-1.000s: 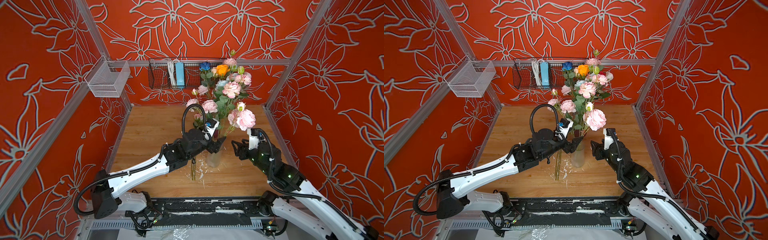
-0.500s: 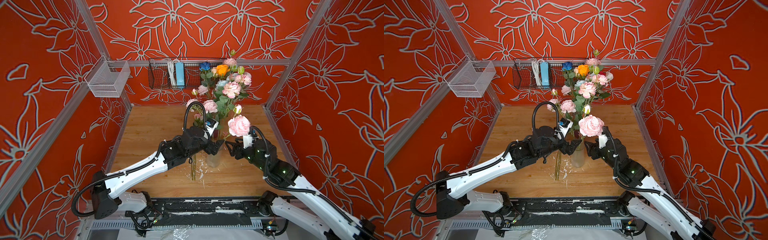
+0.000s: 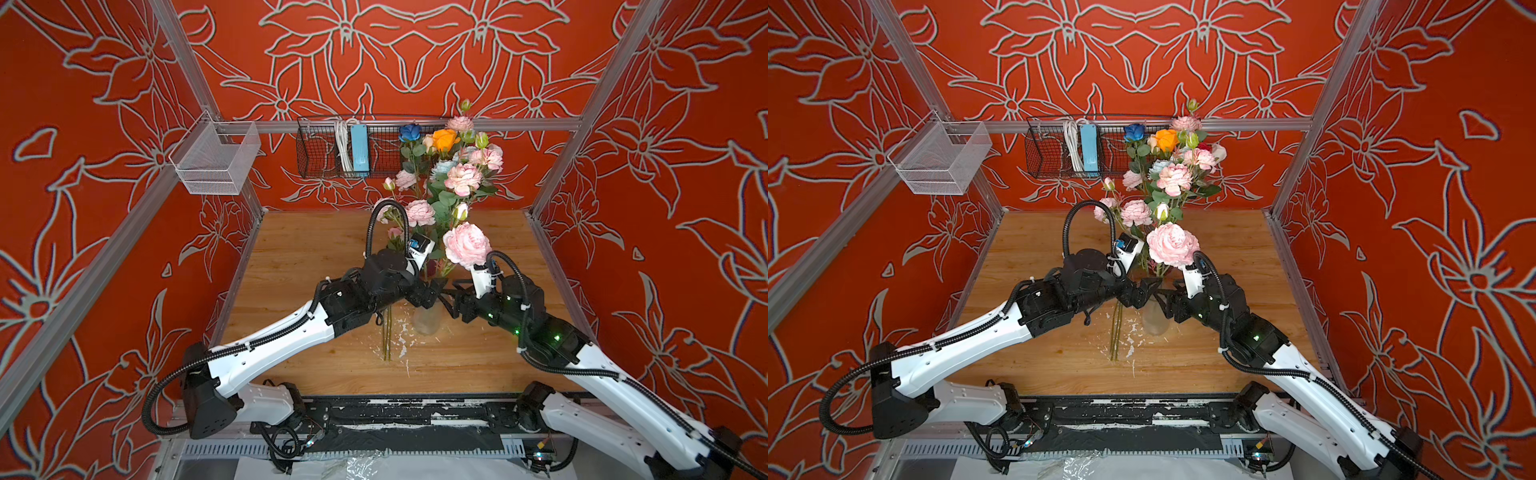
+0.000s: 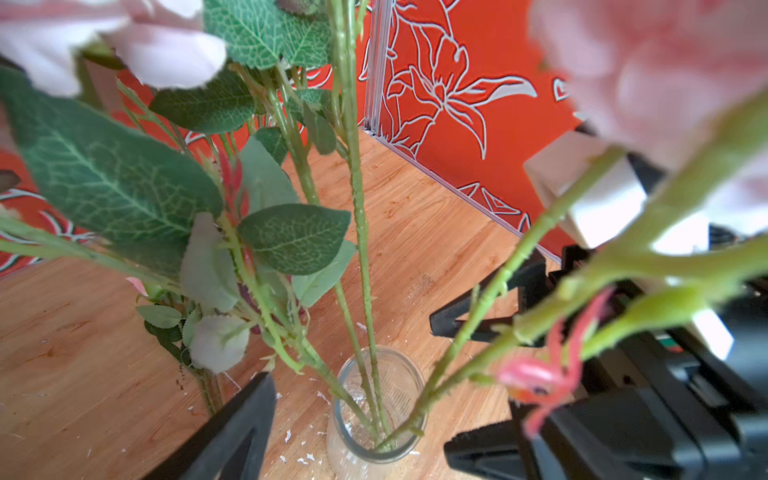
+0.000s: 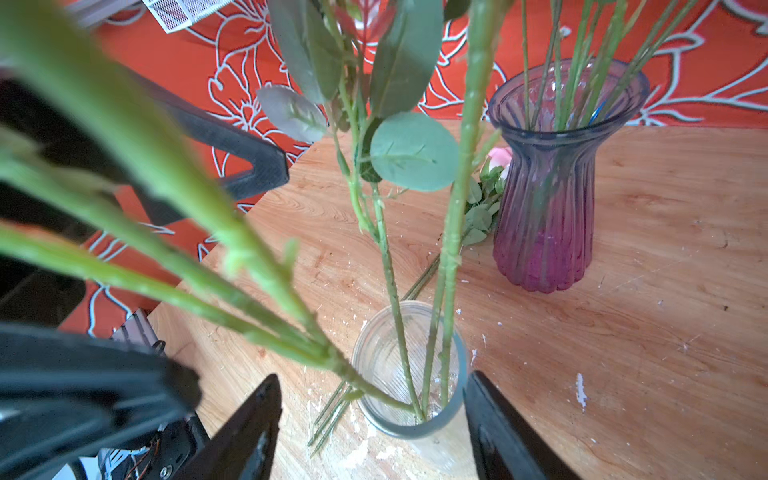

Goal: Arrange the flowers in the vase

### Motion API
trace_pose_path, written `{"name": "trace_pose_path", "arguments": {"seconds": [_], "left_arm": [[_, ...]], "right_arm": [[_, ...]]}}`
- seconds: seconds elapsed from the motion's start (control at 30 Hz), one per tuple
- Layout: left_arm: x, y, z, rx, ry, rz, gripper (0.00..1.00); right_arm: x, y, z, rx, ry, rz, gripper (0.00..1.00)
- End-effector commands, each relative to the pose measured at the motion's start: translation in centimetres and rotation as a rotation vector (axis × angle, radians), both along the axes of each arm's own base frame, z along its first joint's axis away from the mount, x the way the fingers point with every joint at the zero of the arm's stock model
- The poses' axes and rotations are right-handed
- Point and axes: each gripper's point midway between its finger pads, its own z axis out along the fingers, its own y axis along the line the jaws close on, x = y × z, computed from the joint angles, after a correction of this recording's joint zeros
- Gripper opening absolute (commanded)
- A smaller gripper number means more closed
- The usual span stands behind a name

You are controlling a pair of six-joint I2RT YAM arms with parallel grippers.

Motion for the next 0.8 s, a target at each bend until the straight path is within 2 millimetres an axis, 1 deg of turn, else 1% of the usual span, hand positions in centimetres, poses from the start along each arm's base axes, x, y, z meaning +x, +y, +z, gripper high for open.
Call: {"name": "trace_pose_path", "arguments": {"seconds": [0.0,0.13,0.27,0.37,0.47,0.57,0.7,0.77], "left_arm": [[-0.2,0.0,0.9,-0.022,0.008,-0.009,0.88],[-0.5,0.3,0.8,-0.013,0.018,-0.012,0.88],[-1.6,1.1,0.2,0.001,0.047,-0.032,0.88],[-2.9,2.4,-0.1,-0.002,0.064,-0.038,0.88],[-3.7,4.4,-1.1,-0.008,0.079,0.006,0.88],[-3.8,6.6,-2.8,-0.003,0.094,0.092,0.88],[-2.6,10.0,-6.4,0.039,0.153,0.261,0.82],[-1.9,11.1,-8.2,0.031,0.216,0.317,0.79]], "right_arm": [[1.6,-0.8,0.9,0.023,-0.041,-0.081,0.71],[3.1,-1.6,1.2,0.045,-0.03,-0.16,0.71],[3.7,-2.9,1.2,0.034,-0.022,-0.228,0.71],[3.5,-2.9,1.0,0.013,-0.016,-0.215,0.71],[2.9,-2.5,0.9,-0.001,-0.007,-0.172,0.71],[2.0,-2.4,1.2,0.002,-0.007,-0.138,0.71],[1.1,-3.1,1.3,0.0,-0.005,-0.143,0.71],[0.8,-3.3,1.3,-0.005,-0.005,-0.141,0.71]]}}
